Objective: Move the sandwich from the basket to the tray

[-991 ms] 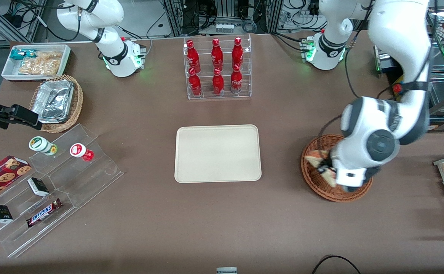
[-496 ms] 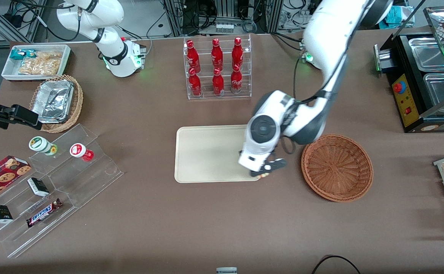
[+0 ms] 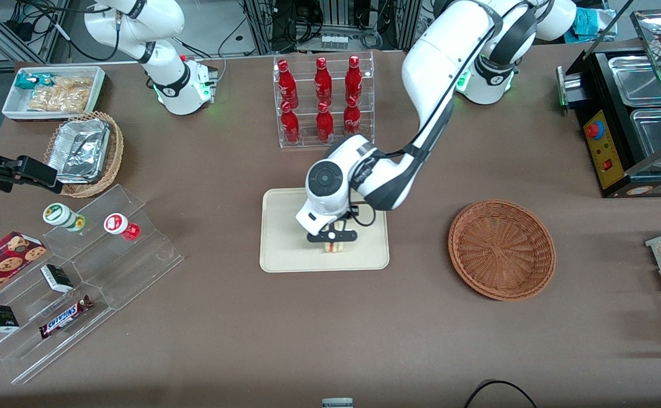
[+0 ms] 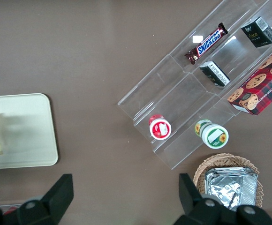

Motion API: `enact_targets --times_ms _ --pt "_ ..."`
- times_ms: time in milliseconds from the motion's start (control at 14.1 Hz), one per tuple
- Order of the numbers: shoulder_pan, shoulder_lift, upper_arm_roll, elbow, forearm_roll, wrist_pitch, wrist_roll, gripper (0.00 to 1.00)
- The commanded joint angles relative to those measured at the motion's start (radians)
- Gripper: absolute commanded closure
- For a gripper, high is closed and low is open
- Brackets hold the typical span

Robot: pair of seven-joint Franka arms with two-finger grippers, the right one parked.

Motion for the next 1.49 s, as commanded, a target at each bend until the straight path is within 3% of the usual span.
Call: enact_targets --times_ms 0,212,283,354,425,637,920,1274,1416 --pt "-0.006 0.037 -0.001 0.041 -0.003 0.018 0.019 0.7" --pt "-0.011 0.044 -0.001 0.041 -0.001 0.027 0.013 0.64" --pt "-0.011 0.044 -0.001 0.042 0.0 0.027 0.015 0.49" --pt "-0.009 0.04 -0.001 0.042 0.0 0.026 0.016 0.21" --pt "-0.009 0.031 0.002 0.042 0.003 0.024 0.015 0.0" --pt "0.007 -0.067 0.006 0.026 0.011 0.011 0.015 0.0" --pt "0.134 -0.296 0.006 -0.117 0.014 -0.011 0.032 0.0" --pt "0.328 -0.573 0.005 -0.305 0.004 -0.267 0.252 0.0" --pt "0.42 -0.672 0.005 -0.396 0.005 -0.295 0.335 0.0"
